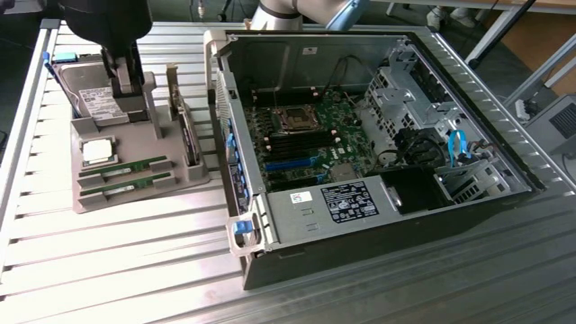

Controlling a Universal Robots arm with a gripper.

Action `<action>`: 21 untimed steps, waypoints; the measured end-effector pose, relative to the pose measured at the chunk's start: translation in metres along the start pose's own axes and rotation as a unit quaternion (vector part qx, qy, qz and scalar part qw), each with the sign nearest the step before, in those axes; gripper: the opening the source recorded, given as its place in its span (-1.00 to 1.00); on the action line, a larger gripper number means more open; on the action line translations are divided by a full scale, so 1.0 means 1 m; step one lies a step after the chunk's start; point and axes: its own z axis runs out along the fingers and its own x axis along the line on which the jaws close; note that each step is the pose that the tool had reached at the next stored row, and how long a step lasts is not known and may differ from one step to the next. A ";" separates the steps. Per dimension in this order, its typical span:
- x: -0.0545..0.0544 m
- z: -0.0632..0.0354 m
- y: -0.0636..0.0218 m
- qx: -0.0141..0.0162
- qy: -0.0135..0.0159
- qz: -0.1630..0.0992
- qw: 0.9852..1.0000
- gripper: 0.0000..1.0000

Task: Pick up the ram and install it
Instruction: 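Pick up the ram and move it above insertion slot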

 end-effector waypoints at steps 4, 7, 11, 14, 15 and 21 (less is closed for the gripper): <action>0.000 0.0042 0.0008 0.000 0.000 0.000 1.000 -0.34; 0.001 0.0077 0.0013 0.000 0.000 0.000 1.000 -0.34; 0.001 0.0118 0.0019 0.000 0.000 0.000 1.000 -0.34; 0.001 0.0161 0.0026 0.000 0.000 0.000 1.000 -0.34; 0.001 0.0178 0.0029 0.000 0.000 0.000 1.000 -0.34; 0.001 0.0253 0.0041 0.000 0.000 0.000 1.000 -0.34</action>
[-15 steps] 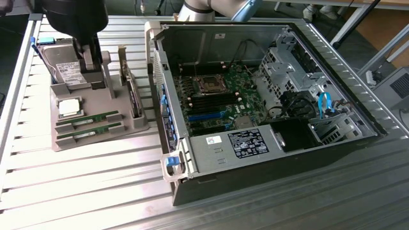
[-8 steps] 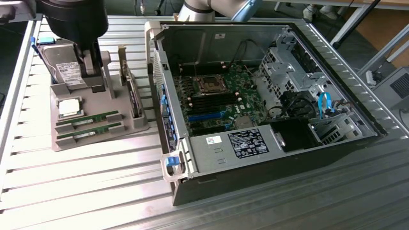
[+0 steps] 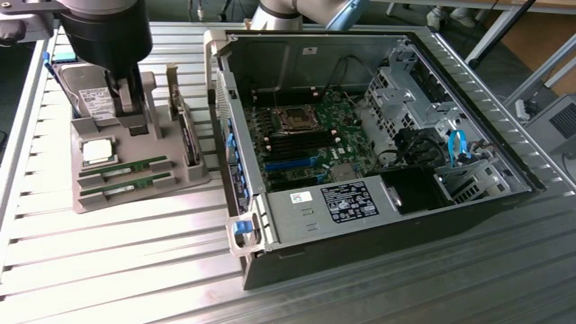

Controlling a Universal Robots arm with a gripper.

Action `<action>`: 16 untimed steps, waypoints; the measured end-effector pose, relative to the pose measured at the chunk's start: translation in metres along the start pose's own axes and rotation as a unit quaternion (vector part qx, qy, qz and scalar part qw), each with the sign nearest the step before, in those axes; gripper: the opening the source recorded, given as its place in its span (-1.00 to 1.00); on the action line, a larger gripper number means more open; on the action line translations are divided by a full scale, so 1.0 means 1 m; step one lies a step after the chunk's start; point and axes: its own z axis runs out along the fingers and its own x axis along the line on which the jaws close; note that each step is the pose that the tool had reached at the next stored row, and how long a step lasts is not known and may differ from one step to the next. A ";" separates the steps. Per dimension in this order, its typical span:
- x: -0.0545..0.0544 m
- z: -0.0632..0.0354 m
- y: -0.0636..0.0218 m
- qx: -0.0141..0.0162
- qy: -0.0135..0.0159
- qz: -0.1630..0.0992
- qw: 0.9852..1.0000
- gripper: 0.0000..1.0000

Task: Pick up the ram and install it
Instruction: 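Pick up the ram and move it above insertion slot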

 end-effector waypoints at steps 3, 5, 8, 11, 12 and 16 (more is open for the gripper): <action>0.000 0.0042 0.0007 0.000 0.000 0.000 1.000 -0.34; 0.000 0.0075 0.0013 0.000 0.000 0.000 1.000 -0.34; 0.000 0.0092 0.0018 0.000 0.000 0.000 1.000 -0.34; 0.000 0.0119 0.0025 0.000 0.000 0.000 1.000 -0.34; 0.000 0.0133 0.0029 0.000 0.000 0.000 1.000 -0.34; 0.000 0.0176 0.0041 0.000 0.000 0.000 1.000 -0.34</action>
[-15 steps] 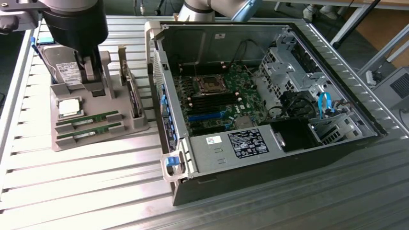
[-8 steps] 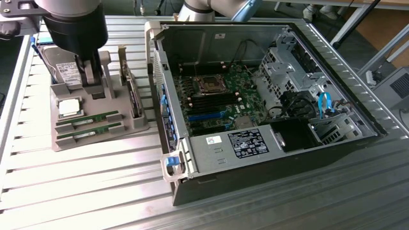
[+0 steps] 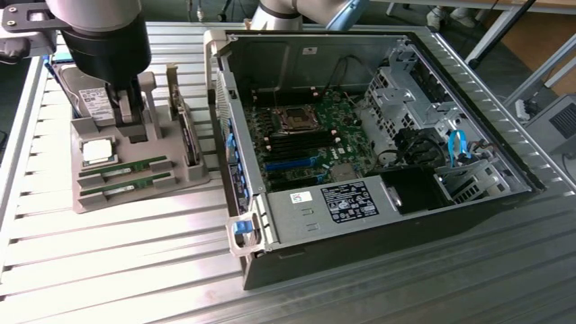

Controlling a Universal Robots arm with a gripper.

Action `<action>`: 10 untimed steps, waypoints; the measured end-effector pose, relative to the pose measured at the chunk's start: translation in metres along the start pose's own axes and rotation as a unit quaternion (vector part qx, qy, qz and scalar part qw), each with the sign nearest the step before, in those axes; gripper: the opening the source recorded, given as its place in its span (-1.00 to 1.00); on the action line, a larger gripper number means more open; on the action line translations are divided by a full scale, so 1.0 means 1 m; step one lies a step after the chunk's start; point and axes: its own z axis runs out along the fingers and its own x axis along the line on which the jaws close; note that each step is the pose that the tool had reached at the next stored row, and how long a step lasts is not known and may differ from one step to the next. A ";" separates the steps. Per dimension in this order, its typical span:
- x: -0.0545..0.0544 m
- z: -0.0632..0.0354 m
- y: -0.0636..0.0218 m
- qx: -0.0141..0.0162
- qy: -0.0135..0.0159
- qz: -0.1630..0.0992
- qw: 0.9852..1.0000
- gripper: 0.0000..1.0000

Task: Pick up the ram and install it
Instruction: 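Pick up the ram and move it above insertion slot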

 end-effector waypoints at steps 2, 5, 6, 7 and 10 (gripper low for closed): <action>0.000 0.0024 0.0009 0.000 0.000 0.000 1.000 -0.34; 0.000 0.0051 0.0021 0.000 0.000 0.000 1.000 -0.34; 0.000 0.0058 0.0024 0.000 0.000 0.000 1.000 -0.34; 0.000 0.0066 0.0028 0.000 0.000 0.000 1.000 -0.34; 0.000 0.0094 0.0040 0.000 0.000 0.000 1.000 -0.34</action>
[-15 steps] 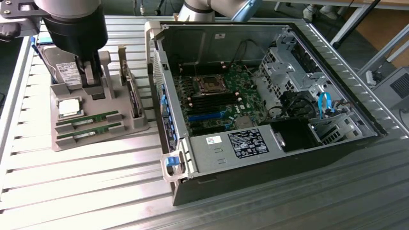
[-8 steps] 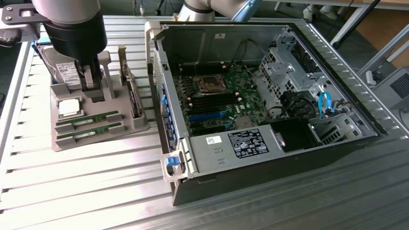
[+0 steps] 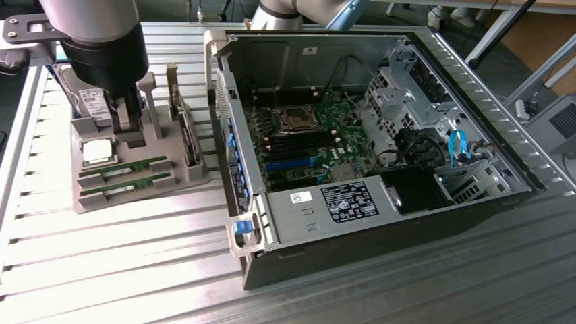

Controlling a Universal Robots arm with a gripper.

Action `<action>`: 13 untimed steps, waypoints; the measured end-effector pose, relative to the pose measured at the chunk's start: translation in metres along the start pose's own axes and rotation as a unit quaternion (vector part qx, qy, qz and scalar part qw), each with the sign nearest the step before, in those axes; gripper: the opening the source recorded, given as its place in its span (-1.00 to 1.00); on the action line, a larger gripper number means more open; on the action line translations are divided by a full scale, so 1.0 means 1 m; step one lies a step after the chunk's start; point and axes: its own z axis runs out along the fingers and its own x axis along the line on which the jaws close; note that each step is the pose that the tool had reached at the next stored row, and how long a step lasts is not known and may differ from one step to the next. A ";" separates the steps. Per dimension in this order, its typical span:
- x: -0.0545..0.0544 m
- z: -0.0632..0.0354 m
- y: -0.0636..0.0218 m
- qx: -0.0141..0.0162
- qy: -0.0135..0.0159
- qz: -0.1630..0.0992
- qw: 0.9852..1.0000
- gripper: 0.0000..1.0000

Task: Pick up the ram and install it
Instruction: 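Pick up the ram and move it above insertion slot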

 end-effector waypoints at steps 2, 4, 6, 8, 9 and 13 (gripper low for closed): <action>0.000 0.0018 0.0008 0.000 0.000 0.000 1.000 -0.34; 0.000 0.0053 0.0018 0.000 0.000 0.000 1.000 -0.34; 0.000 0.0085 0.0024 0.000 0.000 0.000 1.000 -0.34; 0.000 0.0115 0.0028 0.000 0.000 0.000 1.000 -0.34; 0.000 0.0122 0.0028 0.000 0.000 0.000 1.000 -0.34; 0.000 0.0183 0.0029 0.000 0.000 0.000 1.000 -0.34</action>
